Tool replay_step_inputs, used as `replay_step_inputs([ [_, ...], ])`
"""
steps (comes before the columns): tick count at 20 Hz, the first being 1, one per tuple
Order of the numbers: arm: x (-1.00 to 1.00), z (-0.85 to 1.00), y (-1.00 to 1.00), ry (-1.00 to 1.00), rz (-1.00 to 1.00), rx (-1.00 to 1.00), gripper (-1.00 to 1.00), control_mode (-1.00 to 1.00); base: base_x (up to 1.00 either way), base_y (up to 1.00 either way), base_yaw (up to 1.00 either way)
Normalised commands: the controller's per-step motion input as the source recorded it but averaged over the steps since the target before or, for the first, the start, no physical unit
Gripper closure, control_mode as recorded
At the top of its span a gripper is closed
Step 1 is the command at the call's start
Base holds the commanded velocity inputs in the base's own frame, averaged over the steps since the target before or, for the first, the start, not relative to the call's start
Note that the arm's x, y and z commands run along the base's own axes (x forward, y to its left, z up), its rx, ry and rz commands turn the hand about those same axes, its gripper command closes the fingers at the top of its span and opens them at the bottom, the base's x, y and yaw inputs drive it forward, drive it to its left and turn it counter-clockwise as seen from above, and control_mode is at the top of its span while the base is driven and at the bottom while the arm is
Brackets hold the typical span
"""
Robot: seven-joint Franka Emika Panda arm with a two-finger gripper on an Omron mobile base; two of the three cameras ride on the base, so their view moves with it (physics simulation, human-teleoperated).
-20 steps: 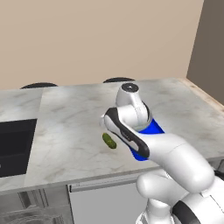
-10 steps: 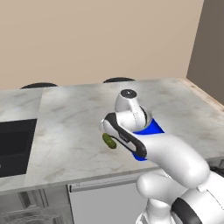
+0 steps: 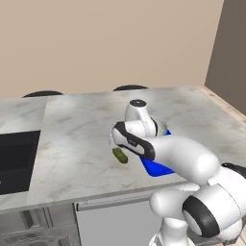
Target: Place the two vegetables and bowl onto the tray for setting up a vegetable dip station.
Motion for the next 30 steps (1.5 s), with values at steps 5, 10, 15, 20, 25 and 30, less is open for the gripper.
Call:
replay_step_inputs([
  [5, 0.07, -0.25, 0.02, 0.09, 0.00, 0.00, -1.00, -1.00, 0.00, 0.00, 0.00],
  [10, 0.02, -0.30, 0.02, 0.01, 0.00, -0.02, -1.00, -1.00, 0.00, 0.00, 0.00],
  [15, 0.01, -0.32, 0.01, 0.00, 0.00, -0.05, -1.00, -1.00, 0.00, 0.00, 0.00],
  [20, 0.03, -0.22, 0.01, 0.00, 0.00, -0.01, -1.00, -1.00, 0.00, 0.00, 0.00],
  [25, 0.10, -0.14, 0.03, 0.00, 0.00, 0.00, -1.00, -1.00, 0.00, 0.00, 0.00],
  [30, 0.17, -0.09, 0.07, 0.00, 0.00, 0.00, -1.00, -1.00, 0.00, 0.00, 0.00],
])
